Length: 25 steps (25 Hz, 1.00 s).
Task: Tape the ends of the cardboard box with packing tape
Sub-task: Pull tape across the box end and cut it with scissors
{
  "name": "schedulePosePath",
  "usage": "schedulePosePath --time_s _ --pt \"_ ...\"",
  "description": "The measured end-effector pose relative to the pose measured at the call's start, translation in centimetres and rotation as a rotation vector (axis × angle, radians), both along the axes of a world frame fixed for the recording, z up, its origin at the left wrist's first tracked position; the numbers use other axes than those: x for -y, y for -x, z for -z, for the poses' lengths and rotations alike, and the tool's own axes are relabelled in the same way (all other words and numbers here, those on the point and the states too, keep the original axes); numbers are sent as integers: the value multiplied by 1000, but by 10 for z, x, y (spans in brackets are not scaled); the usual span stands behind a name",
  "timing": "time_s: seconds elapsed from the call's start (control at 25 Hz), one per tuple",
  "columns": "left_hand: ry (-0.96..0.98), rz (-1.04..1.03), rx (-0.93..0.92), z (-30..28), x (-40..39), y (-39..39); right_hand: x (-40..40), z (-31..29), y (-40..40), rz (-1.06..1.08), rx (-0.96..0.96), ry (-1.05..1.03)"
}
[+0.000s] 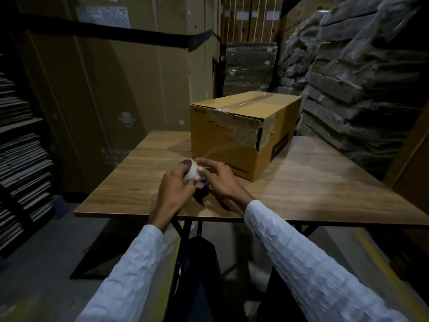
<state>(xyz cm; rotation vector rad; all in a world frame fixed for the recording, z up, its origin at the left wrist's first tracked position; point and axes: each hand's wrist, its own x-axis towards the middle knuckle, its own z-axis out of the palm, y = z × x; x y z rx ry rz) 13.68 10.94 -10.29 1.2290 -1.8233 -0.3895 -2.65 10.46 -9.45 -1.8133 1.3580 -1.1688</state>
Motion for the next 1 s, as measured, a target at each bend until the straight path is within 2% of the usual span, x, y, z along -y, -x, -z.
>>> schedulePosePath --time_s 0.08,0.16,0.44,0.72,1.0 --pt "-59 41 -231 2 0 7 1 -5 0 42 -6 87" --pt "-97 80 -373 4 -2 14 1 -10 1 127 -22 179" --pt "-178 156 -625 9 1 40 -4 -24 19 260 -155 386" --pt "-180 222 -616 10 6 68 -1 -30 38 300 -329 493" --pt "-94 267 -430 0 1 93 8 -58 63 352 -392 524"
